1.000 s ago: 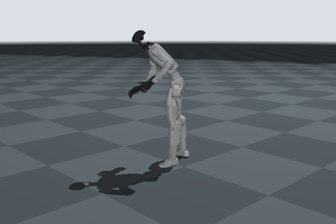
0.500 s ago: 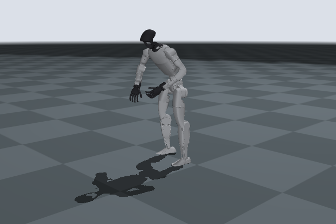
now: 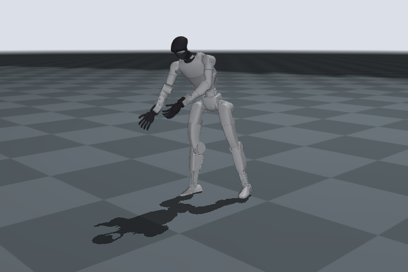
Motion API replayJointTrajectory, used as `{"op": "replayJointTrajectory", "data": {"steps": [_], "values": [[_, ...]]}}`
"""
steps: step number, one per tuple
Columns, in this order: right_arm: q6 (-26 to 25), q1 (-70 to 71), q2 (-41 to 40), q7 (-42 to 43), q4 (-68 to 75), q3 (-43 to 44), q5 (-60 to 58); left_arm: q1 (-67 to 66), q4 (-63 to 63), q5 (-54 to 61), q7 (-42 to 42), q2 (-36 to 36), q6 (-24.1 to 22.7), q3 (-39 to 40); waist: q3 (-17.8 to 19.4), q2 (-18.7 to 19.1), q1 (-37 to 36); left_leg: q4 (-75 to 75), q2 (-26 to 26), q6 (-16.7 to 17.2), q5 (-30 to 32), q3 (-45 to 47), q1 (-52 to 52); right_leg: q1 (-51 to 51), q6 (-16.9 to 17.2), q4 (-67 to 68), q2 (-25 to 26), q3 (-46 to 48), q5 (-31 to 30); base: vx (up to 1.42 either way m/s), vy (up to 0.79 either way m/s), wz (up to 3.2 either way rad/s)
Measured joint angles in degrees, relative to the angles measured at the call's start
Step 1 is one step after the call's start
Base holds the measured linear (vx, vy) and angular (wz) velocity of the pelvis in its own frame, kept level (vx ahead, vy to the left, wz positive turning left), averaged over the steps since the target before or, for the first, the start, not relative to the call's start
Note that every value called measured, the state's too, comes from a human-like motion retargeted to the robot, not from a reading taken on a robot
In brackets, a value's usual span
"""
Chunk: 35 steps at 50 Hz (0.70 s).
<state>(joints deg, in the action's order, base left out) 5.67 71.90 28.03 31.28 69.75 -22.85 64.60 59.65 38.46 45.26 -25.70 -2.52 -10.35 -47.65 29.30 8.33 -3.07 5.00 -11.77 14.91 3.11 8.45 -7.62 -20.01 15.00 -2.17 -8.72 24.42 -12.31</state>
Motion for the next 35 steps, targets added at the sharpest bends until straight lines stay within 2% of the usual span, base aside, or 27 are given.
{"op": "replayJointTrajectory", "data": {"steps": [2, 4, 6, 8, 10, 12, 13, 15, 16, 17, 18, 19, 20, 22, 23, 24, 25, 28, 30, 32, 35], "values": [[1.8, -0.6, 0.0, 0.6, -3.2, -0.2, 1.8, 4.0, 2.5, -1.2, -1.7, -0.5, -0.4, -2.2, 0.2, 0.1, 1.8, 0.0, -0.8, -0.2, 0.6, 5.0, 0.5, 0.5, 0.0, 0.8, 0.4, 1.1, 1.4, 0.23, -0.29, 0.61], [5.0, -7.2, -0.3, 0.1, -14.4, -1.9, 2.2, 2.7, 0.3, -5.5, -2.5, 0.3, -0.4, -0.5, -0.3, 0.5, 3.3, 0.0, -0.6, -1.3, 1.2, 8.2, 1.2, 1.2, 0.0, 1.6, 0.2, 1.9, 2.6, 0.25, -0.25, 0.44], [8.1, -18.0, -0.7, 0.6, -30.0, -4.8, 0.9, -5.2, -7.7, -10.0, -2.1, 3.0, 0.3, 3.8, -1.3, 1.0, 4.0, 0.0, -0.1, -2.6, 1.8, 9.4, 2.3, 2.2, 0.0, 2.1, 0.3, 2.0, 3.5, 0.28, -0.24, 0.08], [7.6, -27.8, 0.2, -0.7, -44.0, -9.3, -5.3, -15.9, -17.8, -13.1, -0.5, 7.1, 0.4, 6.8, -1.5, 1.1, 3.1, 0.0, 1.2, -3.9, 2.5, 8.2, 3.3, 3.1, 0.0, 2.5, 0.1, 1.3, 4.2, 0.28, -0.2, -0.26], [8.7, -36.1, -0.9, -0.7, -55.0, -12.5, -2.6, -26.8, -27.0, -13.4, 0.4, 11.9, -0.3, 9.1, -0.9, 1.1, 1.3, 0.0, 2.9, -4.6, 3.2, 5.4, 4.0, 3.9, 0.0, 2.7, -0.1, 0.1, 4.6, 0.26, -0.16, -0.46], [0.2, -38.8, 2.0, -13.1, -59.3, -17.7, -25.6, -37.6, -34.2, -15.3, 5.6, 18.2, -0.2, 11.4, -0.9, 0.9, -1.0, -2.9, 4.8, -4.8, 2.3, 2.8, 2.2, 3.8, 0.0, 3.5, -0.8, -1.3, 5.2, 0.25, -0.08, -0.49], [0.7, -40.5, 0.9, -13.9, -61.2, -18.5, -26.6, -42.6, -37.0, -15.9, 7.9, 21.4, -0.3, 12.6, -1.4, 0.6, -1.9, -8.8, 5.4, -4.2, -0.5, 2.5, -1.1, 3.1, 0.0, 5.0, -1.7, -1.7, 6.2, 0.23, -0.05, -0.44], [-1.3, -38.6, 2.7, -7.0, -62.0, -23.4, -51.2, -48.6, -40.4, -14.2, 9.2, 25.3, 0.1, 15.2, -0.5, 1.2, -3.4, -2.3, 6.6, -4.6, 2.9, 2.2, 0.8, 4.1, 0.0, 3.3, -0.8, -2.8, 5.3, 0.16, -0.09, -0.47], [-7.1, -33.7, 5.4, -3.4, -58.8, -27.9, -81.8, -49.9, -41.2, -15.0, 10.4, 26.6, -0.1, 16.0, -0.4, 1.3, -3.7, -1.4, 6.8, -4.4, 3.2, 3.6, 0.3, 4.0, 0.0, 3.6, -0.8, -3.0, 5.5, 0.12, -0.07, -0.36], [-9.0, -31.5, 5.8, -2.6, -56.8, -28.7, -90.4, -50.6, -41.7, -15.1, 11.2, 27.3, 0.0, 16.4, -0.3, 1.4, -3.8, -0.7, 7.0, -4.3, 3.3, 4.9, -0.4, 4.1, 0.0, 3.8, -0.8, -3.1, 5.6, 0.13, 0.0, -0.13], [-2.9, -34.6, 1.4, -7.4, -57.0, -22.4, -54.8, -50.0, -41.6, -13.6, 11.3, 26.9, 0.9, 15.7, -0.2, 1.5, -3.5, -0.2, 7.2, -4.4, 3.2, 6.3, -1.2, 4.4, 0.0, 3.9, -0.9, -3.0, 5.8, 0.13, 0.01, -0.01], [-7.1, -32.0, 0.7, 0.7, -52.1, -20.2, -58.8, -48.1, -41.1, -12.7, 9.2, 25.8, 0.0, 15.1, -0.1, 1.3, -3.3, 0.0, 7.1, -4.2, 2.8, 8.0, -2.4, 4.4, 0.0, 4.2, -0.9, -2.8, 6.0, 0.11, 0.02, 0.04], [-16.4, -26.4, 1.9, 15.3, -44.7, -20.1, -82.7, -45.7, -40.3, -12.1, 6.0, 24.3, -1.8, 14.4, -0.1, 1.1, -3.2, 0.0, 6.9, -3.8, 2.3, 9.9, -3.8, 4.3, 0.0, 4.5, -0.8, -2.7, 6.2, 0.06, 0.03, 0.05], [-5.1, -23.0, 2.8, -2.6, -43.0, -18.9, -49.5, -36.5, -36.9, -14.4, 6.4, 20.6, -0.1, 11.7, 0.5, 1.0, -2.6, 0.0, 6.2, -2.5, 1.1, 13.0, -6.6, 4.4, 0.0, 5.3, -0.4, -1.9, 6.6, 0.03, 0.03, 0.11], [-4.2, -21.7, 2.5, -10.2, -41.3, -17.5, -33.7, -32.7, -34.4, -13.7, 5.9, 17.2, 0.8, 11.1, 0.4, 0.9, -1.8, 0.0, 6.2, -2.2, 0.3, 14.3, -7.7, 4.6, 0.0, 5.8, -0.5, -1.5, 6.9, 0.07, 0.09, 0.2], [-4.1, -18.6, 3.1, -12.3, -37.1, -17.0, -27.7, -27.9, -31.0, -12.5, 5.3, 14.0, 1.1, 10.5, 0.4, 0.7, -1.5, 0.0, 5.8, -1.6, -0.4, 15.4, -9.0, 4.5, 0.0, 6.4, -0.3, -1.1, 7.3, 0.06, 0.1, 0.14], [-4.6, -14.7, 4.2, -11.7, -31.7, -16.9, -26.7, -22.5, -27.1, -11.1, 4.6, 10.9, 1.2, 9.7, 0.5, 0.5, -1.4, 0.0, 5.4, -1.0, -1.0, 16.5, -10.3, 4.3, 0.0, 6.9, 0.0, -0.9, 7.6, 0.05, 0.1, 0.06], [1.9, -4.9, 3.3, 1.2, -15.4, -7.7, -2.6, -6.7, -11.3, -3.2, -0.7, 1.5, 0.9, 8.3, 0.5, 0.0, -1.2, 0.0, 4.3, 0.0, -1.6, 17.8, -13.3, 3.7, 0.0, 8.9, 0.7, -0.2, 8.9, 0.07, 0.12, -0.06], [1.5, 0.4, 4.2, 2.1, -6.7, -4.6, -0.2, 1.2, -1.6, 0.8, -2.6, -2.2, 0.7, 6.9, 0.5, -0.7, -1.0, 0.0, 3.6, 0.1, -0.8, 18.0, -14.0, 3.7, 0.0, 10.1, 1.1, -0.4, 9.8, 0.13, 0.16, -0.27], [0.6, 1.2, 3.6, 2.8, -4.2, -2.2, -0.9, 4.7, 4.0, 1.6, -3.5, -3.2, 1.0, 7.5, 0.2, -1.4, -0.1, 0.0, 3.0, 0.1, 1.1, 18.4, -13.3, 4.3, 0.0, 11.4, 1.2, -0.8, 10.6, 0.22, 0.19, -0.33], [2.3, -4.8, 1.1, 1.0, -11.3, -2.2, 1.5, 3.1, 3.6, -3.5, -3.9, -0.7, 0.9, 7.4, 0.0, -2.6, 0.9, 0.0, 2.6, 0.0, 3.9, 19.0, -11.1, 5.9, 0.0, 13.2, 0.8, -1.7, 11.7, 0.28, 0.22, -0.29]]}}
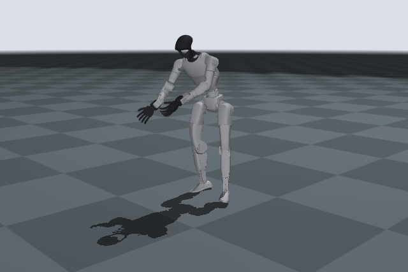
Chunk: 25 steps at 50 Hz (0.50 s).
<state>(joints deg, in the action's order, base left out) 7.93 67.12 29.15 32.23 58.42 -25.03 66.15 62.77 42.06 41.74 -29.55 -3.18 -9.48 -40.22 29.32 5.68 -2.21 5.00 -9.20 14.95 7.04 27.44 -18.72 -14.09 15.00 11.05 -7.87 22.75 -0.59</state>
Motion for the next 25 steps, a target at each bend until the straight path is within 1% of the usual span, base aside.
{"op": "replayJointTrajectory", "data": {"steps": [3, 5, 7, 8, 9, 10, 11, 12, 13, 15, 17, 18, 20, 22, 23, 25], "values": [[4.6, -14.3, -3.4, -3.1, -18.1, -3.2, 5.4, -12.9, -11.2, -4.3, 2.6, 5.6, -0.4, 2.0, -0.6, -0.8, 0.1, 0.0, 0.5, 0.0, 0.9, 0.6, 2.7, 2.1, -0.1, 0.9, -0.9, -0.9, 0.3, 0.32, 0.24, -0.19], [6.7, -24.3, -5.2, -4.1, -30.2, -6.8, 5.8, -24.2, -19.9, -4.6, 5.4, 9.6, -1.0, 3.7, -1.3, -0.8, -0.6, 0.0, 0.9, 0.0, 0.3, 0.9, 4.0, 3.2, -0.4, 1.0, -1.4, -1.4, 0.1, 0.32, 0.23, -0.12], [6.1, -32.8, -6.8, -5.1, -39.6, -11.0, 2.9, -36.0, -28.4, -4.1, 8.2, 14.4, -1.3, 5.8, -2.0, -0.5, -1.8, 0.0, 1.7, 0.0, -0.8, 1.1, 4.8, 3.9, -0.7, 1.0, -2.1, -1.9, -0.3, 0.3, 0.23, -0.03], [4.9, -36.3, -7.7, -5.8, -43.3, -13.1, 0.6, -41.8, -32.5, -3.8, 9.4, 17.1, -1.3, 7.1, -2.2, -0.3, -2.5, 0.0, 2.1, 0.0, -1.4, 1.3, 5.1, 4.1, -0.8, 0.9, -2.4, -2.1, -0.5, 0.29, 0.21, -0.04], [1.3, -38.2, -7.1, -10.6, -45.8, -15.9, -9.8, -47.4, -36.3, -4.1, 11.6, 20.1, -1.3, 8.5, -2.4, -0.1, -3.6, 0.0, 2.4, 0.0, -1.9, 1.4, 5.4, 4.3, -1.0, 0.9, -2.7, -2.3, -0.7, 0.27, 0.18, -0.08], [-3.5, -39.2, -5.8, -17.6, -47.6, -18.9, -24.3, -52.8, -39.9, -4.8, 14.4, 23.4, -1.3, 9.9, -2.5, 0.1, -4.7, 0.0, 2.5, 0.0, -2.5, 1.6, 5.6, 4.4, -1.2, 0.8, -2.8, -2.5, -0.8, 0.26, 0.21, 0.13], [1.4, -43.6, -10.0, -10.7, -50.0, -19.3, -11.1, -58.3, -43.5, -2.6, 13.9, 26.1, -2.0, 11.2, -3.2, 0.2, -5.3, -0.7, 3.2, 0.0, -3.4, 1.7, 4.9, 3.6, -1.2, 2.4, -3.9, -2.0, -0.1, 0.24, 0.23, 0.29], [4.9, -46.8, -13.1, -5.7, -51.8, -19.9, -2.0, -62.8, -46.6, -0.6, 13.7, 28.7, -2.3, 12.5, -3.5, 0.3, -6.0, -0.9, 3.8, 0.0, -3.9, 1.7, 4.5, 3.3, -1.1, 2.8, -4.5, -1.7, 0.1, 0.2, 0.24, 0.28], [5.4, -47.9, -14.1, -4.3, -52.6, -21.0, -0.9, -65.6, -48.7, 1.1, 13.9, 31.1, -2.1, 14.0, -2.7, 0.7, -7.3, -0.2, 4.3, 0.0, -3.8, 1.5, 5.0, 4.1, -1.0, 1.0, -4.5, -2.2, -0.9, 0.17, 0.2, 0.08], [4.0, -47.7, -14.5, -2.5, -53.6, -22.8, -7.1, -70.7, -52.6, 3.3, 16.0, 35.8, -1.2, 16.3, -1.9, 1.1, -9.3, 0.0, 5.1, 0.0, -4.2, 1.3, 5.2, 4.8, -0.9, -0.2, -4.9, -2.2, -1.5, 0.16, 0.17, 0.07], [4.7, -47.2, -15.1, -3.2, -52.6, -21.1, -1.7, -71.8, -54.9, 4.6, 18.1, 38.6, -0.1, 16.6, -1.4, 1.3, -10.4, 0.0, 5.6, 0.0, -4.5, 0.8, 5.2, 5.2, -1.2, -0.5, -5.3, -1.9, -2.1, 0.15, 0.14, 0.22], [4.1, -45.1, -14.4, -3.9, -51.3, -20.1, -2.7, -70.4, -55.5, 4.4, 18.7, 39.4, 0.0, 16.1, -0.6, 1.2, -10.8, 0.0, 5.6, 0.0, -4.7, 0.4, 5.5, 5.6, -1.6, -0.4, -5.3, -1.7, -2.4, 0.15, 0.11, 0.23], [2.6, -41.6, -12.8, -5.1, -46.5, -16.8, -4.9, -66.4, -55.5, 2.4, 18.3, 38.7, 0.3, 13.4, -1.7, 0.9, -11.0, 0.0, 5.2, 0.0, -4.8, -0.5, 5.7, 5.6, -2.7, 0.4, -5.0, -1.4, -3.4, 0.17, 0.08, 0.24], [2.4, -36.3, -11.3, -6.4, -38.2, -12.2, -4.2, -57.6, -52.1, -0.1, 15.3, 34.5, 0.0, 8.7, -2.5, 0.5, -11.0, 0.0, 4.0, 0.0, -4.9, -1.5, 6.3, 5.3, -4.3, 2.8, -4.2, -1.4, -4.3, 0.17, 0.04, 0.21], [2.4, -33.5, -10.8, -6.5, -33.2, -9.6, -2.8, -52.7, -49.3, 0.4, 13.2, 31.2, -0.4, 6.3, -2.9, 0.2, -10.8, 0.0, 3.3, -0.2, -5.0, -2.1, 6.7, 4.9, -5.0, 4.4, -3.7, -1.5, -4.7, 0.16, 0.04, 0.22], [-0.5, -26.8, -9.2, -8.8, -20.6, -3.9, -0.9, -41.7, -40.6, -3.0, 12.8, 24.9, 2.5, 2.9, -4.2, -0.8, -10.3, 0.0, 2.4, -1.1, -5.0, -3.2, 7.1, 3.3, -6.2, 8.5, -3.2, -2.0, -5.1, 0.15, 0.06, 0.27]]}}
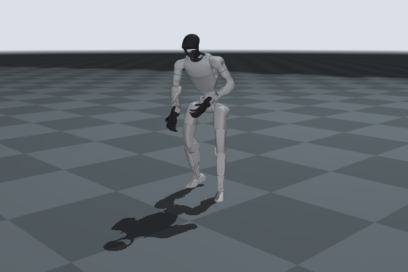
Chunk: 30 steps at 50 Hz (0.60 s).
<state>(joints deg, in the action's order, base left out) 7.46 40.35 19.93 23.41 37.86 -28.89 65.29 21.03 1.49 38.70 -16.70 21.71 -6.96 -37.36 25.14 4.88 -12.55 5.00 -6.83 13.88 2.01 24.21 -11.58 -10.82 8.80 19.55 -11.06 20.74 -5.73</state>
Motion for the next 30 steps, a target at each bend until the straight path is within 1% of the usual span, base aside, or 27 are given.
{"op": "replayJointTrajectory", "data": {"steps": [3, 5, 7, 9, 10, 13, 16, 18, 20, 21, 22, 23, 24, 26, 28, 29, 30], "values": [[-3.9, 11.5, 3.5, 0.9, 20.1, 6.6, -4.5, 15.9, 19.8, -0.7, -1.9, -11.0, 2.8, -2.8, -1.0, -2.2, 1.1, 0.0, -0.9, -1.5, -0.2, -1.5, 0.9, -2.8, 0.0, 5.1, 0.9, -1.8, 0.3, 0.14, 0.05, 0.24], [-4.5, 17.8, 5.6, 1.6, 29.6, 9.3, -4.2, 25.4, 35.0, -1.2, -5.0, -17.6, 2.7, -3.4, -0.5, -3.8, 1.9, 0.0, -1.3, -2.2, -0.3, -2.0, 2.0, -3.8, 0.4, 5.9, 1.6, -3.0, 0.7, 0.15, 0.01, 0.14], [-3.7, 18.2, 6.4, 2.3, 31.1, 11.8, -2.5, 28.9, 44.4, -1.9, -9.6, -22.6, 1.9, -1.3, -2.1, -4.7, 2.9, 0.0, -1.4, -3.0, -0.4, -2.3, 2.5, -4.8, 0.7, 3.7, 2.0, -3.2, 0.2, 0.2, -0.01, 0.04], [-2.0, 17.0, 5.7, 1.3, 27.1, 11.4, -1.1, 29.4, 45.7, -2.5, -10.8, -22.9, 0.6, 0.3, -1.8, -5.8, 3.9, 0.0, -1.3, -3.4, -0.7, -2.1, 3.7, -4.8, 1.6, -0.8, 2.0, -3.0, -1.1, 0.21, -0.04, -0.04], [-1.1, 16.0, 5.1, 0.8, 23.9, 10.4, -0.9, 28.7, 44.0, -2.0, -10.6, -22.1, -0.3, 1.2, -1.2, -6.4, 4.4, 0.0, -1.1, -3.6, -0.9, -1.9, 4.6, -4.5, 2.2, -3.5, 1.8, -2.8, -2.0, 0.22, -0.07, -0.04], [2.4, 7.6, 2.2, 2.3, 7.5, 6.1, -1.2, 18.8, 28.2, 0.9, -5.9, -15.9, -1.3, 2.9, -0.1, -7.7, 5.7, -0.1, 0.4, -4.0, -1.8, -1.5, 6.9, -3.6, 5.8, -12.6, 0.4, -1.9, -5.2, 0.24, -0.13, 0.03], [6.5, -1.5, -1.3, 3.7, -9.2, 2.4, 0.1, 7.4, 13.0, 4.2, -1.5, -8.0, -2.6, 3.6, 1.6, -7.3, 4.8, 0.0, -1.8, -1.7, -1.4, -1.0, 7.5, -5.7, 6.2, -19.8, 2.7, -0.5, -6.7, 0.16, -0.47, -0.04], [8.5, -6.3, -3.3, 4.1, -17.8, -0.3, 0.2, 0.4, 5.3, 9.2, -0.8, -3.4, -5.2, 4.4, 3.6, -6.5, 4.2, -0.1, -2.8, 0.3, -1.0, -1.7, 7.2, -7.6, 6.2, -23.0, 3.5, 0.6, -6.2, 0.1, -0.5, 0.45], [7.5, -11.3, -4.4, 3.9, -24.1, -2.8, -1.8, -7.0, -0.4, 6.5, 1.7, 2.3, -4.5, 5.9, 4.1, -4.9, 4.0, 0.0, -2.4, 1.0, -0.3, -3.2, 5.9, -10.2, 6.2, -24.6, 2.7, 2.0, -4.9, 0.07, -0.37, 0.91], [5.4, -12.5, -4.1, 6.0, -26.6, -6.0, -10.0, -10.7, -3.1, 5.1, 0.0, 5.1, -4.9, 6.8, 4.3, -4.0, 3.9, 0.0, -1.8, 1.1, 0.0, -4.2, 4.9, -11.7, 6.2, -24.6, 1.8, 2.6, -4.0, 0.06, -0.27, 1.13], [4.4, -14.1, -4.4, 7.3, -28.6, -8.4, -13.1, -14.0, -5.6, 4.8, -0.5, 7.6, -5.2, 7.5, 4.4, -3.1, 3.8, 0.0, -1.1, 1.1, 0.2, -5.2, 3.9, -13.0, 6.2, -24.6, 0.9, 3.3, -3.3, 0.07, -0.23, 1.23], [5.7, -16.5, -6.1, 7.0, -29.8, -9.4, -6.3, -16.7, -7.9, 6.8, 1.4, 9.8, -5.3, 7.9, 4.5, -2.0, 3.6, 0.0, -0.4, 1.1, 0.5, -6.2, 2.9, -14.1, 6.2, -24.6, -0.1, 3.9, -3.0, 0.07, -0.24, 1.27], [6.7, -17.9, -7.0, 7.8, -30.6, -10.7, -3.3, -18.8, -9.9, 8.0, 2.4, 12.0, -5.5, 8.1, 4.6, -1.0, 3.4, 0.0, 0.3, 1.1, 0.8, -7.2, 2.0, -14.9, 6.2, -24.6, -1.1, 4.6, -3.1, 0.08, -0.25, 1.31], [8.8, -19.4, -7.8, 10.1, -31.7, -12.6, -1.0, -20.9, -13.6, 8.9, 3.8, 15.7, -5.6, 7.9, 4.7, 1.0, 3.2, 0.0, 1.5, 1.1, 1.4, -9.1, 0.4, -15.9, 6.2, -24.6, -2.7, 6.0, -4.5, 0.1, -0.28, 1.25], [10.1, -18.7, -7.4, 10.2, -32.0, -12.6, 0.1, -19.5, -16.3, 9.4, 5.9, 18.1, -5.4, 6.5, 4.7, 2.4, 3.2, 0.0, 2.1, 1.1, 1.9, -10.4, -0.8, -16.4, 6.2, -24.6, -3.9, 7.4, -7.1, 0.12, -0.35, 1.02], [7.2, -17.0, -5.4, 6.8, -30.8, -11.7, -5.3, -17.5, -17.1, 8.0, 7.3, 18.2, -4.7, 5.6, 4.7, 3.2, 3.3, 0.0, 1.8, 1.1, 2.1, -10.8, -0.9, -16.2, 6.2, -24.6, -4.0, 8.2, -8.4, 0.17, -0.42, 0.78], [2.6, -14.9, -2.7, 2.1, -28.9, -10.3, -13.6, -15.2, -17.7, 5.7, 8.8, 18.0, -3.7, 4.6, 4.7, 4.1, 3.4, 0.0, 1.3, 1.1, 2.3, -11.2, -0.8, -15.8, 6.2, -24.6, -4.0, 9.1, -9.7, 0.2, -0.46, 0.57]]}}
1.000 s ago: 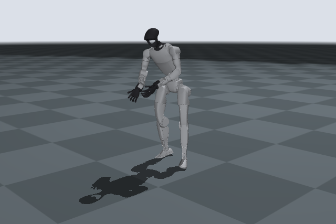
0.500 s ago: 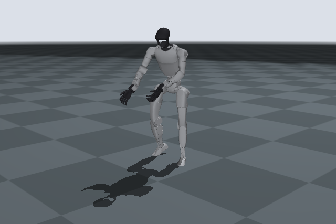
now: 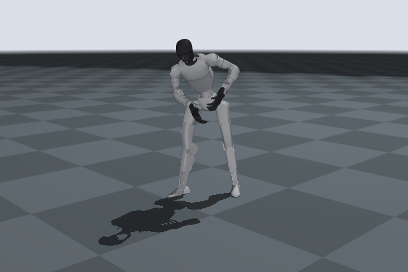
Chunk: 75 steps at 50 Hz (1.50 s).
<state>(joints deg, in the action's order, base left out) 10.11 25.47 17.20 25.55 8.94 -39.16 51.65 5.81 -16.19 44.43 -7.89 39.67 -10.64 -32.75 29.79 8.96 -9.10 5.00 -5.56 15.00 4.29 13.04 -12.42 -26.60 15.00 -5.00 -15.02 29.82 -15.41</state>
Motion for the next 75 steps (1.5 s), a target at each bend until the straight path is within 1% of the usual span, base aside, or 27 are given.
{"op": "replayJointTrajectory", "data": {"steps": [2, 3, 5, 10, 13, 15, 21, 24, 26, 28, 30, 34, 35, 39, 43, 46, 49, 53, 55, 58, 60, 62, 65, 68, 70, 73, 75], "values": [[-0.2, 2.9, 1.4, -2.0, 3.4, 3.8, 5.6, 6.5, 1.1, -1.7, -1.0, -4.3, 1.5, -3.0, -0.1, 0.5, 0.8, 0.0, -1.7, 0.0, 0.3, 0.4, 0.6, 1.0, 0.0, 0.0, 0.9, 1.3, -1.7, 0.23, -0.48, 0.32], [2.6, 3.8, 0.6, 0.5, 4.9, 6.2, 16.2, 9.9, 2.6, -1.7, -3.4, -7.6, 2.2, -4.6, -0.2, 0.5, 1.4, 0.0, -2.7, 0.0, 0.3, 1.0, 1.2, 1.7, 0.0, 0.0, 1.6, 1.7, -2.1, 0.26, -0.48, 0.1], [1.0, 8.7, 2.8, -0.7, 11.6, 9.8, 21.6, 17.2, 8.3, -1.7, -4.5, -15.7, 4.1, -7.3, -0.4, 0.0, 2.9, 0.0, -5.1, 0.0, 0.4, 2.7, 2.7, 3.3, 0.0, 0.1, 3.4, 2.4, -1.8, 0.29, -0.46, -0.05], [-7.7, 28.5, 12.0, -6.2, 43.5, 14.3, 20.3, 38.2, 43.6, -0.9, -12.0, -41.5, 2.5, -9.8, -0.4, -2.2, 7.5, 0.0, -8.4, -0.7, 1.7, 9.5, 6.5, 5.9, 0.0, 2.8, 5.8, 2.6, 2.1, 0.25, -0.3, -0.11], [-8.2, 34.3, 15.7, -3.4, 52.6, 15.0, 17.9, 46.2, 58.0, -0.1, -18.7, -48.7, 0.2, -9.6, -0.4, -2.9, 10.4, 0.0, -9.0, -0.5, 3.0, 13.4, 8.1, 7.2, 0.0, 3.5, 6.3, 2.5, 3.9, 0.24, -0.19, -0.06], [-7.2, 31.1, 16.6, -1.6, 49.2, 16.3, 15.7, 43.7, 57.7, 2.5, -19.4, -50.6, -0.5, -6.1, -3.4, -1.6, 12.3, 0.0, -9.5, -0.4, 4.0, 15.5, 8.5, 7.3, 0.0, 4.1, 6.9, 2.4, 5.1, 0.28, -0.21, -0.12], [-0.3, 9.5, 13.8, -0.7, 14.5, 9.9, 19.3, 20.0, 28.8, 5.1, -9.9, -34.2, 1.1, -4.5, -3.7, -0.3, 14.1, -3.2, -9.6, -1.2, 5.1, 20.0, 11.3, 8.5, 0.0, 6.9, 6.9, -1.0, 8.4, 0.26, -0.17, -0.46], [-5.6, 2.8, 14.0, -12.1, 3.4, 2.0, -1.1, 6.4, 16.0, 4.8, -2.2, -23.3, 2.8, -1.5, -3.6, 0.5, 12.9, -14.2, -9.8, -1.1, -0.1, 16.7, 7.6, 7.9, 0.0, 10.1, 5.4, -3.5, 10.8, 0.26, -0.04, -0.66], [-6.4, -0.1, 11.5, -12.5, -1.4, -1.2, -0.8, -0.5, 9.4, 13.9, -1.0, -18.5, 3.1, 0.8, -2.5, 1.0, 11.6, -13.7, -7.2, -1.6, -0.2, 12.3, 7.8, 8.8, 0.0, 8.9, 5.4, -5.8, 10.4, 0.16, -0.09, -0.84], [-4.5, -2.3, 8.4, -6.1, -4.6, -2.4, 7.1, -2.9, 5.2, 9.6, -3.3, -13.1, 3.6, 0.5, -1.2, 1.6, 10.4, -6.4, -3.6, -1.9, 2.8, 8.0, 10.4, 10.4, 0.0, 5.6, 6.4, -7.9, 8.6, 0.09, -0.14, -0.83], [6.1, -4.7, 3.7, 6.9, -6.2, -0.3, 24.3, -3.5, 3.5, 8.6, -5.1, -10.1, 2.8, -1.7, -1.3, 2.2, 10.2, -12.1, -3.3, -0.2, -1.1, 6.4, 6.9, 10.2, 0.0, 7.1, 6.0, -8.8, 9.9, 0.11, -0.06, -0.54], [1.5, 6.1, 10.3, 8.9, 1.0, 2.2, 7.2, 10.4, 10.3, 6.3, -7.4, -13.2, 3.6, -11.0, -0.7, 2.0, 10.8, -1.0, -1.1, -1.4, 2.3, 7.7, 7.9, 11.2, 0.0, 4.1, 7.4, -10.2, 8.0, 0.03, -0.04, -0.39], [2.6, 9.5, 11.4, 9.9, 4.0, 3.0, 7.5, 15.6, 13.6, 5.5, -8.0, -15.3, 3.5, -14.0, -0.2, 1.8, 11.1, 0.0, -1.0, -1.4, 2.3, 8.4, 7.1, 11.2, 0.0, 4.1, 7.6, -10.3, 7.9, 0.02, 0.01, -0.27], [-3.3, 23.6, 16.2, 2.6, 26.1, 6.8, 12.0, 35.7, 35.0, 0.4, -6.9, -29.5, 7.1, -18.5, -1.2, 0.8, 12.6, 0.0, -2.3, -0.1, 1.8, 8.9, 1.5, 10.8, 0.0, 5.1, 9.4, -10.2, 8.5, 0.02, 0.04, -0.22], [-5.2, 38.1, 20.2, 0.4, 51.2, 10.1, 11.5, 57.2, 63.9, -15.5, -13.4, -44.2, 6.1, -18.0, -0.9, -1.1, 13.2, 0.0, -2.0, 0.0, 2.9, 8.9, -5.0, 9.8, 0.0, 6.2, 9.9, -10.0, 8.6, -0.02, 0.15, -0.09], [-5.3, 40.9, 21.7, -0.4, 56.0, 13.2, 14.7, 65.2, 71.1, -22.9, -17.9, -47.4, 6.8, -16.1, -1.4, -2.3, 13.8, 0.0, -1.9, 0.0, 2.7, 10.9, -8.8, 9.2, 0.0, 6.5, 10.4, -9.9, 8.6, 0.04, 0.14, -0.13], [-3.0, 35.5, 20.9, -1.7, 46.2, 13.2, 19.2, 62.7, 60.3, -20.1, -18.8, -44.2, 4.4, -12.9, -1.4, -2.9, 14.3, 0.0, -2.0, 0.0, 1.2, 12.7, -9.8, 10.0, 0.0, 6.9, 11.1, -10.4, 8.9, 0.14, 0.12, -0.36], [3.3, 18.0, 14.5, -1.3, 20.7, 11.0, 26.5, 43.8, 32.7, -11.2, -17.0, -35.0, 0.4, -9.0, -2.7, -3.8, 13.6, 0.0, -2.6, 0.0, 0.2, 13.6, -7.8, 12.3, 0.0, 7.1, 12.0, -13.0, 9.8, 0.28, 0.13, -0.7], [-0.1, 10.9, 13.6, -6.0, 10.0, 6.6, 14.3, 32.3, 19.5, -8.2, -13.3, -29.5, 0.2, -6.6, -3.2, -4.0, 12.1, 0.0, -3.4, 0.0, 0.9, 14.5, -6.1, 13.3, 0.0, 7.4, 12.6, -15.2, 10.5, 0.31, 0.13, -0.92], [-3.7, 3.9, 11.0, -9.1, -1.2, 4.7, 8.4, 17.7, 6.4, -1.9, -10.1, -22.8, 1.0, -3.7, -3.2, -3.9, 9.7, 0.0, -4.4, 0.0, 2.3, 16.7, -4.1, 13.8, 0.0, 8.2, 13.0, -18.2, 11.2, 0.23, 0.16, -0.81], [6.9, -0.6, 5.7, 2.2, -7.7, 6.3, 32.6, 11.9, 2.4, 7.4, -12.9, -20.7, 0.3, -3.5, -3.1, -3.8, 8.3, 0.0, -4.5, 0.0, 3.0, 17.8, -3.8, 13.6, 0.0, 8.5, 13.1, -19.3, 11.2, 0.11, 0.18, -0.51], [7.2, 1.2, 7.4, 1.2, -8.4, 6.5, 32.2, 11.5, 3.3, 10.7, -12.7, -21.5, 0.3, -4.8, -2.4, -4.0, 7.0, 0.0, -4.4, 0.0, 3.0, 18.4, -3.8, 13.2, 0.0, 8.6, 13.1, -20.0, 11.0, 0.05, 0.19, -0.33], [6.3, 7.3, 11.1, -0.3, -1.7, 8.2, 30.2, 17.1, 11.6, 12.7, -12.1, -29.0, -1.3, -8.3, -2.4, -4.7, 5.7, 0.0, -3.7, 0.0, 2.8, 18.5, -4.8, 12.4, 0.0, 8.1, 12.6, -20.0, 10.7, 0.01, 0.23, -0.08], [-0.1, 18.5, 13.3, -2.7, 19.7, 12.6, 27.4, 28.9, 29.8, 17.0, -11.2, -39.2, -0.2, -8.9, -5.4, -5.7, 5.7, 0.0, -2.4, 0.0, 2.5, 17.9, -7.8, 10.1, 0.0, 8.7, 11.2, -18.5, 11.6, 0.02, 0.31, 0.28], [-3.4, 26.5, 13.6, -0.1, 37.2, 15.9, 26.3, 39.1, 46.0, 16.3, -15.9, -45.1, 0.3, -9.8, -6.1, -7.0, 5.1, 0.0, -1.2, 0.0, 2.4, 16.9, -8.4, 11.0, 0.0, 6.2, 10.6, -18.1, 10.5, 0.04, 0.27, 0.29], [-5.7, 33.7, 14.7, 2.7, 55.1, 20.8, 23.5, 49.1, 65.5, 2.3, -24.2, -50.7, 1.3, -8.3, -7.4, -8.3, 4.9, 0.0, 0.2, 0.0, 1.8, 15.6, -8.9, 11.7, 0.0, 5.1, 9.3, -16.8, 9.9, 0.14, 0.26, 0.36], [-4.5, 33.5, 14.6, 2.3, 55.7, 22.1, 23.1, 49.7, 66.5, -6.1, -28.9, -50.6, -0.2, -5.5, -6.6, -8.9, 4.8, 0.0, 1.0, 0.0, 0.8, 14.9, -7.4, 13.4, 0.0, 5.2, 8.0, -16.4, 9.5, 0.29, 0.23, 0.34]]}}
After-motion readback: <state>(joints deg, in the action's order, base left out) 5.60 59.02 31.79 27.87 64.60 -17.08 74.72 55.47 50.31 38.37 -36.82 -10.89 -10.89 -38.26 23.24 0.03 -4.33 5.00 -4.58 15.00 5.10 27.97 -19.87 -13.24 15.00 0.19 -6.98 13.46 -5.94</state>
